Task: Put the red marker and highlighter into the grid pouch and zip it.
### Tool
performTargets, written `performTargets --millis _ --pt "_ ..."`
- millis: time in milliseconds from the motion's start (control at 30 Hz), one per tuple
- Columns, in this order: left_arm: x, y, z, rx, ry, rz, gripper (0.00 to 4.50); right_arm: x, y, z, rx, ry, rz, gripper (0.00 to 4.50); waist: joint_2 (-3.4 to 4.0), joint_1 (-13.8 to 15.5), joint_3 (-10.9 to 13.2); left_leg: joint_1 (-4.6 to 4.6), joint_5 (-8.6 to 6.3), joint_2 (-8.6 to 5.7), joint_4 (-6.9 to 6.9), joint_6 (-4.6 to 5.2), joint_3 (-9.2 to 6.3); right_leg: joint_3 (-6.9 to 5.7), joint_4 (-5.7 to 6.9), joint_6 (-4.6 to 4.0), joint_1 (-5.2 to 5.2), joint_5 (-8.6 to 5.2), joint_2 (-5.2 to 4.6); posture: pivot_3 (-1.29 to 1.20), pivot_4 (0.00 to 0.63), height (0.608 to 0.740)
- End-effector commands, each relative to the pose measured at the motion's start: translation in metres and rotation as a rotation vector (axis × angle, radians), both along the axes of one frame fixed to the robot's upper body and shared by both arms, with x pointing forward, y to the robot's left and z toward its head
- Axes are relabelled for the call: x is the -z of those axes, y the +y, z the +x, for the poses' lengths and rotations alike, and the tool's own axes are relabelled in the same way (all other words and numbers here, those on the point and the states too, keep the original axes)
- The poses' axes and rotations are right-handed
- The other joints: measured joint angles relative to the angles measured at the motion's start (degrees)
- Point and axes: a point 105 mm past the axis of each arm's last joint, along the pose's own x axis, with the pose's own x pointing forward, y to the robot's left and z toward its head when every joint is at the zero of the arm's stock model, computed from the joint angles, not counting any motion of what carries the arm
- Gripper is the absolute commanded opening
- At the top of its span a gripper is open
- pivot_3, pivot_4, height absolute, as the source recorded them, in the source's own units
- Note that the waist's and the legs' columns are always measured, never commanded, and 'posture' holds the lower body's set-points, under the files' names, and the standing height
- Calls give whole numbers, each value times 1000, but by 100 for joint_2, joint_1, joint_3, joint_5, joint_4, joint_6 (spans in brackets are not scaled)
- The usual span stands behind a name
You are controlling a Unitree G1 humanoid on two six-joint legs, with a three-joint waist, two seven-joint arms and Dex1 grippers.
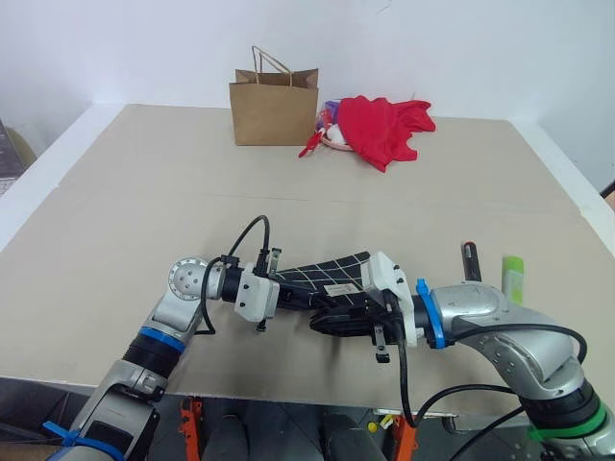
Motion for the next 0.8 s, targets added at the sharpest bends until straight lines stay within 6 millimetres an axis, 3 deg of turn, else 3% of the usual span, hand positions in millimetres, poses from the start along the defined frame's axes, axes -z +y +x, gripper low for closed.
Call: performTargets --millis 33,100,300,333,367,500,633,800 --pt "-7 -3 -1 22 -21 -10 0 -13 -2 1 28 -38 43 349 0 0 0 0 0 0 0 0 -1 -1 0 0 0 0 0 0 150 740" --pt "-6 -1 -1 23 1 -8 0 -16 -9 1 50 -34 47 946 0 1 0 0 0 0 0 0 -2 -2 0 0 0 0 0 0 150 740" --pt "-10 5 2 16 61 -7 0 -35 -45 -13 153 77 158 3835 0 17 1 -6 0 -1 -1 0 -6 -5 0 0 0 -3 0 0 150 740" --pt "-11 6 3 17 71 -7 0 -38 -53 -13 191 108 185 3835 0 15 1 -6 0 -1 -1 0 -6 -5 0 -1 0 -2 0 0 150 740" --pt "-12 7 3 17 83 -8 0 -40 -61 -12 233 128 210 4176 0 14 1 -2 1 0 -2 1 -9 -7 2 -3 1 -1 0 0 150 740" --pt "-19 10 5 18 123 -21 0 -44 -116 12 568 115 291 4176 2 5 2 -5 2 -3 1 2 -11 -7 2 -2 4 0 -1 0 150 740" --pt "-25 9 7 8 142 -55 0 -25 -167 43 906 -39 196 4176 2 4 1 0 2 -3 2 3 -11 -8 2 -1 6 -1 -1 0 150 740" --pt "-28 9 7 2 150 -71 0 0 -198 62 1138 -171 94 4176 15 -13 7 2 2 -3 -1 3 -10 -7 2 -2 5 -1 -1 0 150 740"
